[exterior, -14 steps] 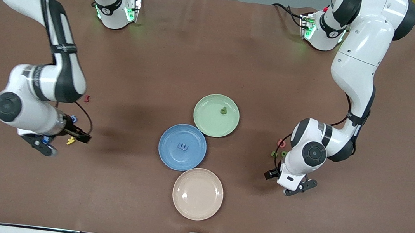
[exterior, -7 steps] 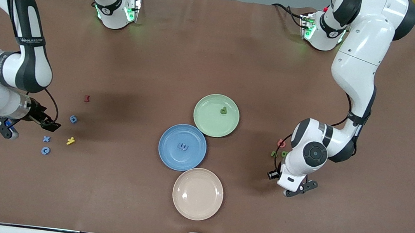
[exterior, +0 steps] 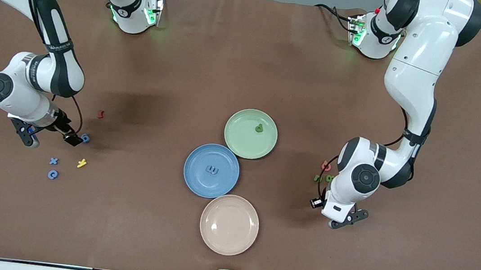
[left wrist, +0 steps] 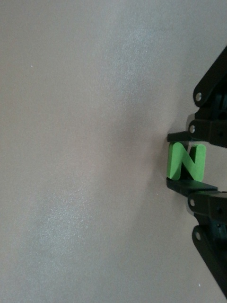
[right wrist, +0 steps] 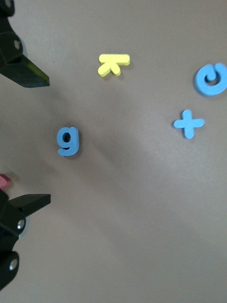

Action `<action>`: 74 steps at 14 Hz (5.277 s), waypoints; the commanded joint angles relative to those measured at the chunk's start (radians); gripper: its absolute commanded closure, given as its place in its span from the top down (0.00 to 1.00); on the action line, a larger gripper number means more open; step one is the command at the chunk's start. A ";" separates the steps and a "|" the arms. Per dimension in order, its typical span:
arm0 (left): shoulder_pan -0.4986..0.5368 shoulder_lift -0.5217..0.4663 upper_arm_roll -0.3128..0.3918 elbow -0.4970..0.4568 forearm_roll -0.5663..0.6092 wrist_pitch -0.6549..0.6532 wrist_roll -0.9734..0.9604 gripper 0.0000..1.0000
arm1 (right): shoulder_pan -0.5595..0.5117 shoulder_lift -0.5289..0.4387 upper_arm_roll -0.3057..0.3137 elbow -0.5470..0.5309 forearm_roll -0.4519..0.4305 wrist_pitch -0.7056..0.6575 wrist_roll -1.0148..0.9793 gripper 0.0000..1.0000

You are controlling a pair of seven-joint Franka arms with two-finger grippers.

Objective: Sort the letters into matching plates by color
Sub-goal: 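Carry green N to the green plate with the left gripper, then release N on the green plate while the right gripper carries g to the blue plate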

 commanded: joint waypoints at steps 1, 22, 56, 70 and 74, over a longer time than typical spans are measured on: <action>-0.004 -0.022 -0.004 0.003 0.006 -0.015 -0.012 0.20 | 0.015 -0.003 -0.003 -0.050 -0.021 0.058 0.056 0.99; -0.491 -0.096 -0.016 -0.003 -0.007 -0.268 -0.496 0.22 | 0.000 0.128 0.000 -0.008 -0.093 0.167 0.025 0.60; -0.168 -0.211 -0.010 -0.205 0.019 -0.123 0.168 0.99 | 0.466 0.391 0.025 0.747 0.172 -0.318 0.117 0.00; -0.079 -0.142 -0.009 -0.252 0.021 0.054 0.347 0.86 | 0.561 0.597 0.083 0.998 0.171 -0.301 0.154 0.00; -0.076 -0.139 -0.007 -0.258 0.021 0.055 0.356 0.83 | 0.570 0.611 0.083 0.996 0.169 -0.301 0.176 0.00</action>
